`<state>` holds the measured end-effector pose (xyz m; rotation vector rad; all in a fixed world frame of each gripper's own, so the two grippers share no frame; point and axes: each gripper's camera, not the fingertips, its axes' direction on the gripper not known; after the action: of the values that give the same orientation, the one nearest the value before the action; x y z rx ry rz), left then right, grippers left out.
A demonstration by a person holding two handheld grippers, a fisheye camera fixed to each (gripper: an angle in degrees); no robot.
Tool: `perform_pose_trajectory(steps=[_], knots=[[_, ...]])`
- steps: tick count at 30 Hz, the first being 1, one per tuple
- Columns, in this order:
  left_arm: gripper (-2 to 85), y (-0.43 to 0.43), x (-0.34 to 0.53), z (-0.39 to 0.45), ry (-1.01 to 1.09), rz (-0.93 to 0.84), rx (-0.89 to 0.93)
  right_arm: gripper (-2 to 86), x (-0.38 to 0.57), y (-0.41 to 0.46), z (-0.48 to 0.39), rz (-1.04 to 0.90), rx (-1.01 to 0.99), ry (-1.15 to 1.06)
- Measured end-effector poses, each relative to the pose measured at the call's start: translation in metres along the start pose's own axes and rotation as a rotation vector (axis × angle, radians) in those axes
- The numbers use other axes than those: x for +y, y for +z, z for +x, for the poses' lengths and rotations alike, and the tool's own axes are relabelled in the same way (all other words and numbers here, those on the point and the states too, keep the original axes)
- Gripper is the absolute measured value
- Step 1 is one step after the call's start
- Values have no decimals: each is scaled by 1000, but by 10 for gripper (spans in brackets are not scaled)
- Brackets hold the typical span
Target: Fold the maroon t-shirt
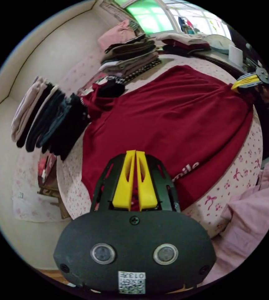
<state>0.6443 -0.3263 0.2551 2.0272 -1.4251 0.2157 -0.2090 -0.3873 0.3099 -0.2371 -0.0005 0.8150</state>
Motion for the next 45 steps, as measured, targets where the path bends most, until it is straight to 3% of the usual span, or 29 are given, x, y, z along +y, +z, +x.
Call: perform_pose_trajectory(steps=[6, 9, 13, 22, 30, 35, 40, 45], knots=[[-3, 35, -30, 26, 98, -120, 93, 3, -1, 41, 21, -77, -59, -30], [-3, 31, -25, 17, 103, -98, 120, 5, -3, 42, 45, -107, -137, -3], [-3, 16, -19, -23, -13, -36, 99, 19, -10, 18, 84, 55, -68, 64], [-2, 54, -66, -90, -91, -129, 39, 96, -148, 105, 172, 12, -49, -77], [-3, 77, -84, -105, -62, -191, 7, 60, -198, 177, 201, -112, -107, -187], [-3, 79, -78, -107, -66, -208, -27, 31, -212, 168, 220, -125, -49, -109], [-2, 74, -77, -113, -54, -198, -43, 45, -214, 206, 247, -130, -167, 36], [3, 62, -62, -160, -219, -206, -2, 65, -212, 187, 258, -95, -176, 2]])
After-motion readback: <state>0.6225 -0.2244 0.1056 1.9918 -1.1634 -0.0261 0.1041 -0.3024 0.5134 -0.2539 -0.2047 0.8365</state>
